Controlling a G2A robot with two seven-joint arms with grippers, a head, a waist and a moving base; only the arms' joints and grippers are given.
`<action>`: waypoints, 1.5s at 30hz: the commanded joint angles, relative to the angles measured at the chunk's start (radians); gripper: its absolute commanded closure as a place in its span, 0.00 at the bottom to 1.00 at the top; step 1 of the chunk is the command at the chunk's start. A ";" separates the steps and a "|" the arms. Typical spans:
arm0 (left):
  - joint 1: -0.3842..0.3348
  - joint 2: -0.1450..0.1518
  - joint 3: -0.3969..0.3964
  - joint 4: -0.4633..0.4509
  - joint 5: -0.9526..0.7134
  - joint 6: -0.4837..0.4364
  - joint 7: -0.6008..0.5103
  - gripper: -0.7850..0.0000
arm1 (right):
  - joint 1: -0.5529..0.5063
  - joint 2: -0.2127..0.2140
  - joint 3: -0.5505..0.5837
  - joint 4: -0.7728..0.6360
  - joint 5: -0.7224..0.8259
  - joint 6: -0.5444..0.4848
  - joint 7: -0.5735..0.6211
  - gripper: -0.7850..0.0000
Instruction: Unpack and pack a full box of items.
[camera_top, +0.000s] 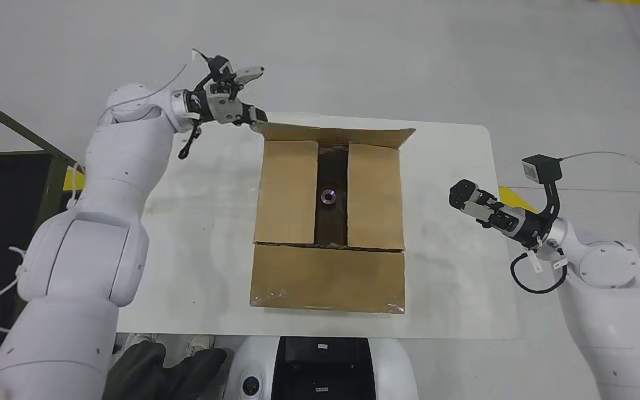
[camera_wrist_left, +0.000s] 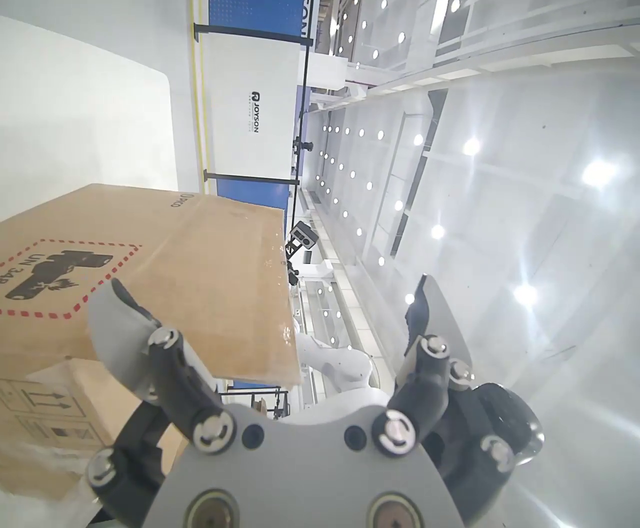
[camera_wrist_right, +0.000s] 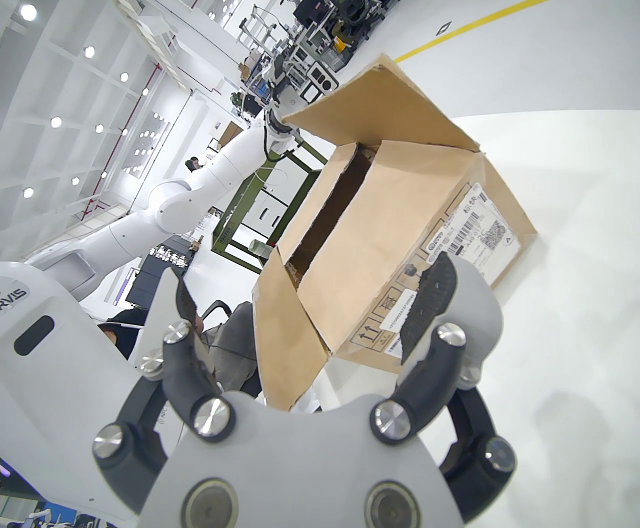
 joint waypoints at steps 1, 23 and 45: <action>0.011 0.004 0.005 -0.023 -0.009 0.018 0.000 0.00 | 0.000 0.000 0.000 0.000 0.000 0.000 0.000 0.00; 0.053 0.051 0.133 -0.122 -0.028 0.039 0.000 0.00 | 0.000 0.000 0.000 0.000 0.000 0.000 0.000 0.00; 0.051 0.060 0.261 -0.155 0.012 -0.052 0.000 0.00 | 0.000 0.000 0.000 0.000 0.000 0.000 0.000 0.00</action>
